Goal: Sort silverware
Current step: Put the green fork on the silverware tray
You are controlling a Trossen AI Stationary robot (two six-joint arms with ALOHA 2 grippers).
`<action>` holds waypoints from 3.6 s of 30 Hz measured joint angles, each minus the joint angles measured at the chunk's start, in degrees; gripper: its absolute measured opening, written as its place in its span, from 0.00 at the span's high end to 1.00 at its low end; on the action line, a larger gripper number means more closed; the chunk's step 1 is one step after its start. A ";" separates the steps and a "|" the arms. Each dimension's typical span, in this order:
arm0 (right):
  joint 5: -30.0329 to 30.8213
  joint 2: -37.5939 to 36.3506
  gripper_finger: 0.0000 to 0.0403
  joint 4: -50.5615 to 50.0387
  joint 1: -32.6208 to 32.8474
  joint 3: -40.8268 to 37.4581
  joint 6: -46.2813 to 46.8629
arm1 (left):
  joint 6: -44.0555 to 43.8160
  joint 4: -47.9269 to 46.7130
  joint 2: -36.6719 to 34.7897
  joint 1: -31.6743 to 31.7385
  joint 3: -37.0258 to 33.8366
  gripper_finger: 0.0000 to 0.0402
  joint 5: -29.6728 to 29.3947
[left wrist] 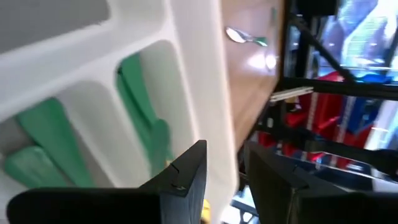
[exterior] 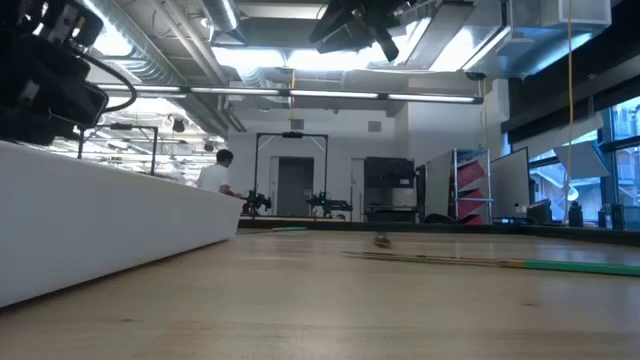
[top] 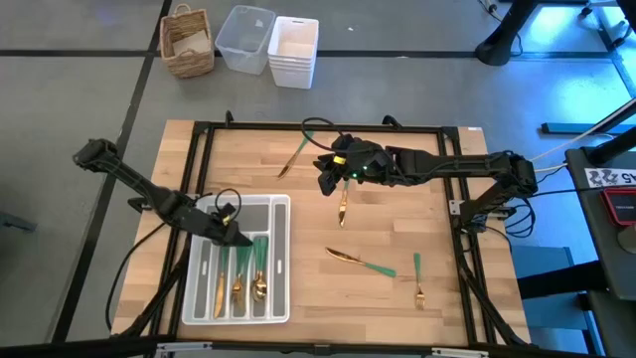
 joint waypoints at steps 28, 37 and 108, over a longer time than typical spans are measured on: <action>-18.21 0.00 0.74 -0.26 0.08 0.00 -4.23 | 14.67 3.79 -7.87 0.04 6.10 0.75 -3.34; -23.83 0.00 0.74 -18.53 6.86 0.00 4.18 | 36.50 10.33 -8.15 1.14 6.69 0.75 -15.10; -26.97 -0.07 0.97 -18.84 49.13 -36.48 99.25 | 38.33 10.32 -3.18 8.02 6.64 0.75 -12.02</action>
